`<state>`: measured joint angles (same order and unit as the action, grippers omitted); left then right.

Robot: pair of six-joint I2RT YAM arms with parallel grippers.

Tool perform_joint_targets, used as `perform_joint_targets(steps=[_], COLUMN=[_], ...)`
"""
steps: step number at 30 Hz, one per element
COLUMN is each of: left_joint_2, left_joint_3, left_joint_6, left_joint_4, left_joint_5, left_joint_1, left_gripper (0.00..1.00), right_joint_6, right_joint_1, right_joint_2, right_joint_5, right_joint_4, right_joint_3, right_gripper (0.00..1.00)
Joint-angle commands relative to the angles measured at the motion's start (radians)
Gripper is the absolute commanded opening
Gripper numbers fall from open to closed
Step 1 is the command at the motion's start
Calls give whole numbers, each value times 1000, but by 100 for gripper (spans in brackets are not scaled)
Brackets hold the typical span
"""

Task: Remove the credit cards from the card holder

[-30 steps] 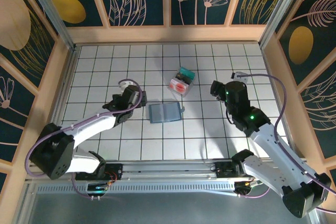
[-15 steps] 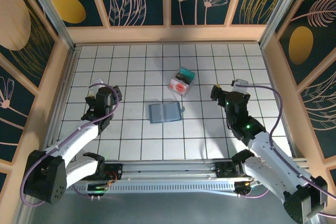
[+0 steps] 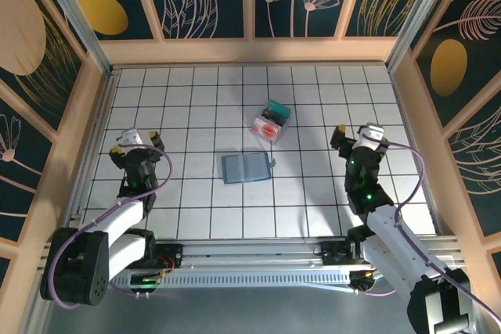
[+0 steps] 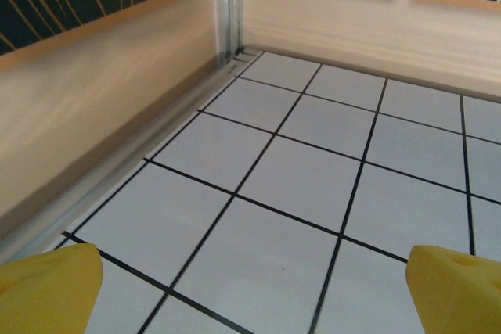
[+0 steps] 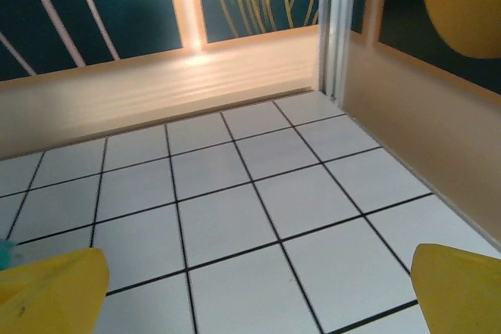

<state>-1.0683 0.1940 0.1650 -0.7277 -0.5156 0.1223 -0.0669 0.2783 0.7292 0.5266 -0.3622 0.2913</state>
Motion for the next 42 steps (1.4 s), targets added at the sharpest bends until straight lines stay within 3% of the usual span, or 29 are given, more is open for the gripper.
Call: perform_joint_targets(steps=[1, 14, 25, 29, 32, 35, 42], left_joint_2=[-22, -227, -445, -449, -456, -456, -453], left_joint_3=[-41, -128, -99, -58, 26, 33, 35], left_joint_6=[-101, -120, -138, -125, -113, -72, -70], left_joint_4=[-251, -655, -805, -734, -582, -568, -564], left_joint_5=[74, 264, 458, 585, 635, 532, 509], left_joint_1=[-17, -50, -92, -139, -164, -168, -167], left_gripper=[99, 99, 99, 99, 99, 99, 99], right_joint_6=[32, 4, 18, 28, 30, 23, 4], right_joint_1=[-65, -303, -346, -352, -359, -370, -401], right_joint_2=[7, 29, 73, 75, 89, 125, 342], right_joint_5=[-50, -256, -306, -327, -334, -341, -401], right_joint_4=[-164, -392, -514, -562, -609, -660, -877], right_joint_3=[-48, -168, -209, -224, -238, -250, -274], right_gripper=[99, 99, 99, 99, 99, 99, 99])
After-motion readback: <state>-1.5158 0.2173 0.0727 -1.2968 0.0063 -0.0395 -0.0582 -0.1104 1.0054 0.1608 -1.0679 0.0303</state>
